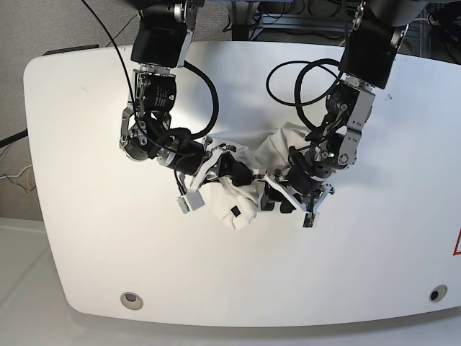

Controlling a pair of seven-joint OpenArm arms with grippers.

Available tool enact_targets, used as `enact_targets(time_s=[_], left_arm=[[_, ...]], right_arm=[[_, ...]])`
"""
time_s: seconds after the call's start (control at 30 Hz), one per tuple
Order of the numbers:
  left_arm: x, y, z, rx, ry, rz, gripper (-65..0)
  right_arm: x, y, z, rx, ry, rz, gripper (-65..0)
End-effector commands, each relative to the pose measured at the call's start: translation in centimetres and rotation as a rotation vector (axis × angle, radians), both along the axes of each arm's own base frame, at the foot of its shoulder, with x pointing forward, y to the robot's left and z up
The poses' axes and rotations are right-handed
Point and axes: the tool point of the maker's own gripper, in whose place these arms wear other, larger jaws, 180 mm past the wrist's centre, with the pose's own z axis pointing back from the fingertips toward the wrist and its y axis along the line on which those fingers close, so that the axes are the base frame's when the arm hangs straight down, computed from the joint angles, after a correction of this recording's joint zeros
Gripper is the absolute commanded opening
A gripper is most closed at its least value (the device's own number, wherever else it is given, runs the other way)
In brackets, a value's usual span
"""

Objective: Fold the T-shirt properly
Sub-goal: 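Press the folded bundle together with both grippers, then release the shirt with the left gripper and lift it away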

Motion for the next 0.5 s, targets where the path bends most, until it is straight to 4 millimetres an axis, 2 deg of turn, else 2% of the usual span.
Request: enact_targets(time_s=[0.0,0.13,0.23,0.47], left_arm=[[1.0,-0.4,2.5,-0.026,-0.073,-0.005,-38.7],[1.1,-0.1,2.8,-0.028,-0.079,0.006,-38.7],[1.6,1.1,3.4,-0.036,-0.091,0.045,-38.7],[2.2,5.5,5.9,-0.033,-0.121,0.144,-38.7]], right_arm=[[1.0,0.2,1.9,0.033,-0.059,-0.01,-65.0],[1.0,0.2,1.9,0.033,-0.059,-0.01,-65.0],[1.0,0.2,1.9,0.033,-0.059,-0.01,-65.0],[0.9,0.2,1.9,0.033,-0.059,-0.008,-65.0]])
